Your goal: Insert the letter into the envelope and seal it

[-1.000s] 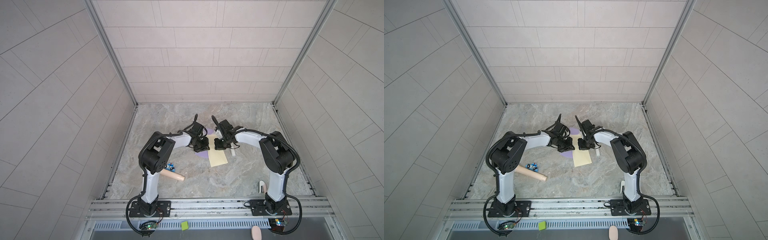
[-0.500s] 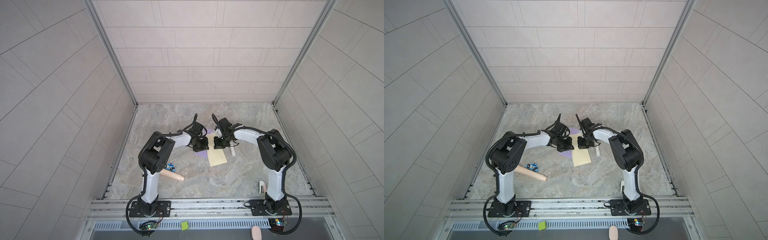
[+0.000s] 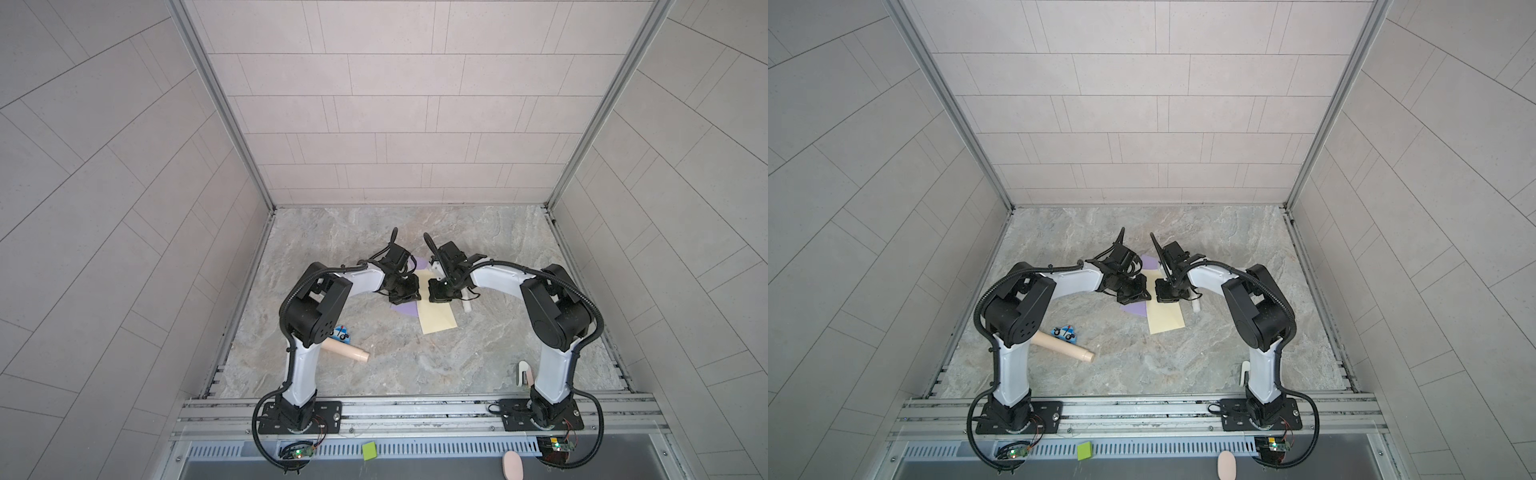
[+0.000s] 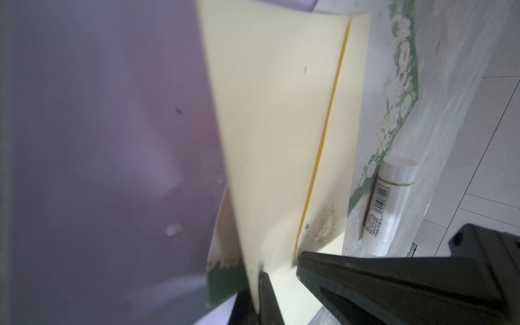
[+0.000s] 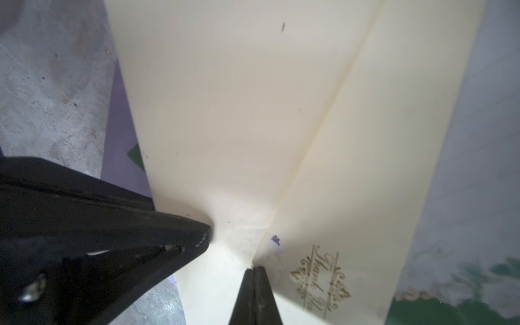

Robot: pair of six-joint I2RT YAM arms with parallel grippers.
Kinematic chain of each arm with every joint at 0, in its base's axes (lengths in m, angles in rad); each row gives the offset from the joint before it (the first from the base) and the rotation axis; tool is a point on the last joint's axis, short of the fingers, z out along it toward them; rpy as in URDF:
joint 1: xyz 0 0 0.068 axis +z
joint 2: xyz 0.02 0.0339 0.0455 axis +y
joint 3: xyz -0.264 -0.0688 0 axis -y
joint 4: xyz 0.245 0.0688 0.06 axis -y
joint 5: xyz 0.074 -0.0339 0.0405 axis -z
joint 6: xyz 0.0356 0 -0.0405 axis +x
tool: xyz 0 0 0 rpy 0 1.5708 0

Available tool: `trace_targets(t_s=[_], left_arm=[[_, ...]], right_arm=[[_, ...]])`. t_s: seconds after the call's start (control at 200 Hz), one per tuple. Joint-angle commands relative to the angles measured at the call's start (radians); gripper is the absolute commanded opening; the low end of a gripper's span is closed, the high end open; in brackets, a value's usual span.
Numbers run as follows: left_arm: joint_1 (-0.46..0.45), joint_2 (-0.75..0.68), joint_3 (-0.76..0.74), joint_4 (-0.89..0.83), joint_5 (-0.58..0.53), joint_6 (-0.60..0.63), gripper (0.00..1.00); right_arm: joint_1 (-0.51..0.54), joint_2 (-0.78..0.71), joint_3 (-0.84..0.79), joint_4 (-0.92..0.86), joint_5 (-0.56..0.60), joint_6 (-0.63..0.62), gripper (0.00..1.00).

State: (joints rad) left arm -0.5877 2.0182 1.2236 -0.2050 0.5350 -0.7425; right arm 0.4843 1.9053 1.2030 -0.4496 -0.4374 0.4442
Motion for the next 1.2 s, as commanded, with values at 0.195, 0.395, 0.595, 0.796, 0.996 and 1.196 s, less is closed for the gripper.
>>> trace_targets(t_s=[0.195, 0.395, 0.595, 0.796, 0.996, 1.196], left_arm=[[-0.012, 0.041, -0.007, -0.063, -0.032, 0.012, 0.00], [-0.012, 0.040, -0.009, -0.062, -0.029, 0.012, 0.00], [-0.012, 0.041, -0.009, -0.062, -0.026, 0.012, 0.00], [-0.013, 0.041, -0.009, -0.062, -0.024, 0.012, 0.00], [-0.014, 0.041, -0.008, -0.062, -0.025, 0.012, 0.00], [-0.014, 0.038, -0.011, -0.062, -0.029, 0.012, 0.00]], right_arm=[[-0.014, 0.031, -0.033, -0.049, 0.109, 0.011, 0.02], [-0.018, -0.048, -0.023, 0.030, 0.009, 0.000, 0.03], [-0.023, -0.101, 0.004, 0.058, -0.012, 0.014, 0.03], [-0.026, -0.053, -0.001, 0.048, 0.001, 0.022, 0.03], [-0.026, 0.037, -0.012, 0.066, -0.026, 0.038, 0.03], [-0.027, 0.072, -0.031, 0.006, 0.026, 0.030, 0.03]])
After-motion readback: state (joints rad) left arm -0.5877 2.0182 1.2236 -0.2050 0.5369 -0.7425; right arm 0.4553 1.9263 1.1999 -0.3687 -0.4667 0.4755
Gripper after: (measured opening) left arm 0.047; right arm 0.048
